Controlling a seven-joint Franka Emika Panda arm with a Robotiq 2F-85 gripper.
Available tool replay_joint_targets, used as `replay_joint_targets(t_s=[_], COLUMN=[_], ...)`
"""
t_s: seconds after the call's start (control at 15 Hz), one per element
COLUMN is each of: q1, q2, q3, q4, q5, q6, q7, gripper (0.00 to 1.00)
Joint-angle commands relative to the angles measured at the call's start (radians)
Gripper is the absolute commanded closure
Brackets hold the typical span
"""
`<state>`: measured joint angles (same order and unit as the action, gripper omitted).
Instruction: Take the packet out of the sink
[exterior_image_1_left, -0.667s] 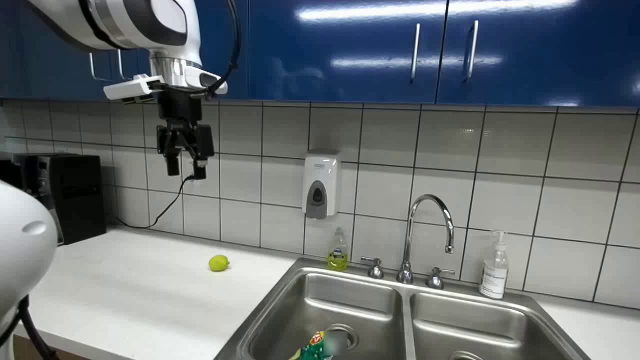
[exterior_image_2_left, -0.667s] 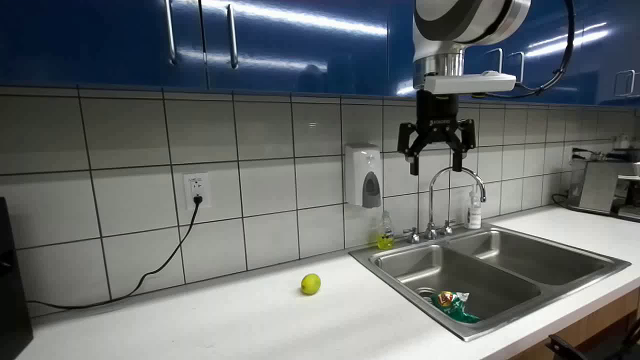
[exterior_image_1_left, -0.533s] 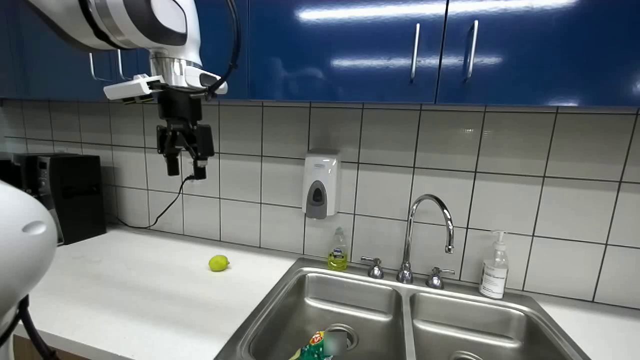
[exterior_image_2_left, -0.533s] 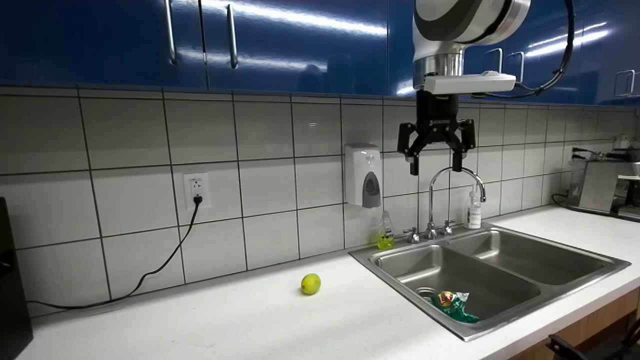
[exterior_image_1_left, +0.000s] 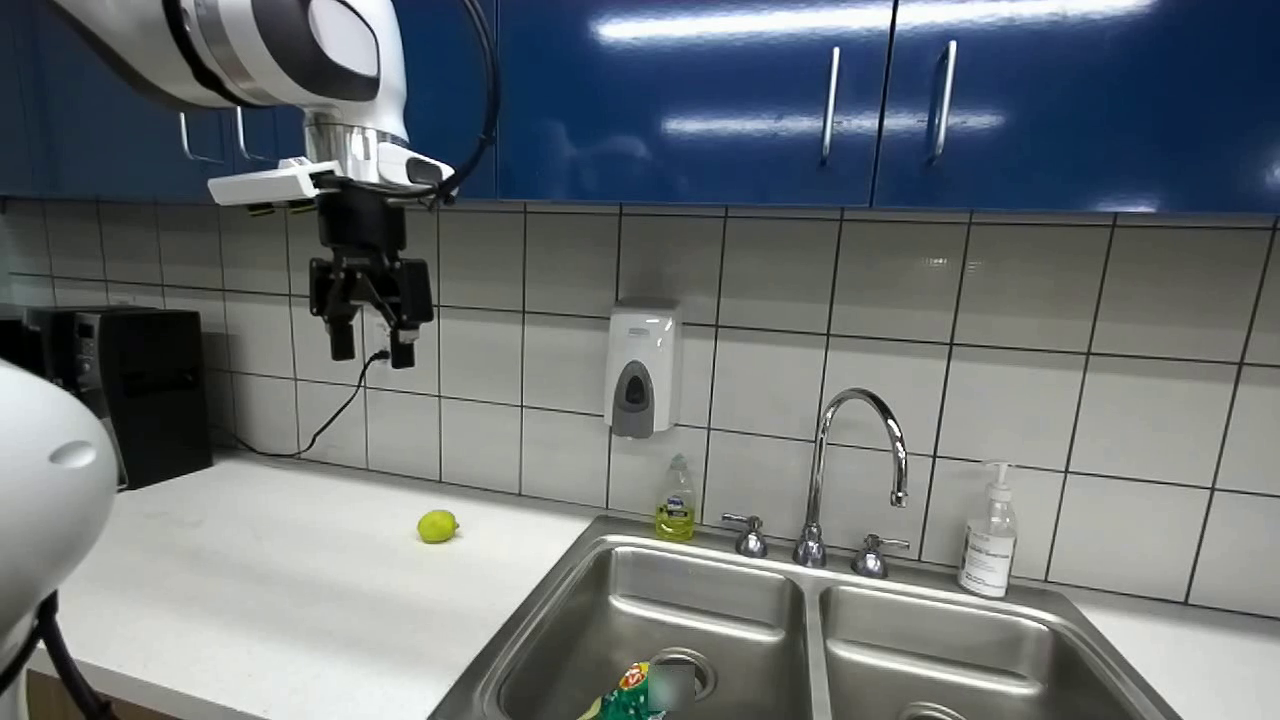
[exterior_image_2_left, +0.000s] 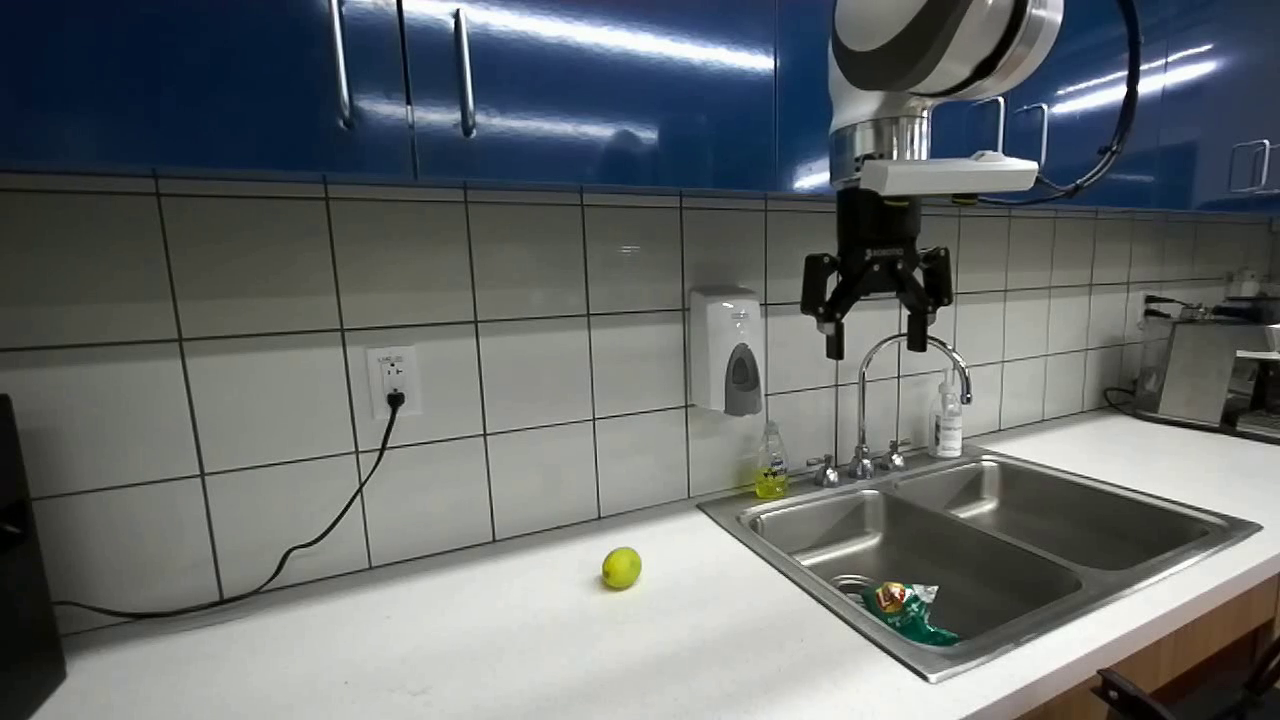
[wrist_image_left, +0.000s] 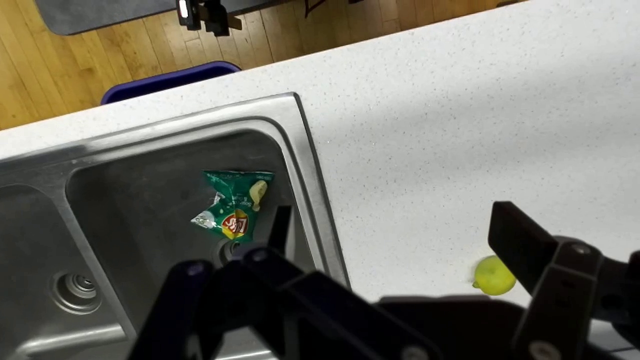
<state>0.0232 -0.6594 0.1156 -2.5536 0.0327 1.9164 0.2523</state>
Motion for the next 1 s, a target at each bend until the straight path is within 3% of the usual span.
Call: replay_joint_targets(t_s=[0.0,0.4,0.93], q1=[-0.017,-0.104,-0.250], q2=[-0.012,-0.011,0.056], q3=[-0.019,-0.072,-0.193], q4=[-0.025,-0.099,-0.141], q5=[-0.005,-0.048,-0.127], q6=[0.021,0.095,0.189], q7=[-0.009,0.016,-0.005], gripper=[0.00,0.00,0.00])
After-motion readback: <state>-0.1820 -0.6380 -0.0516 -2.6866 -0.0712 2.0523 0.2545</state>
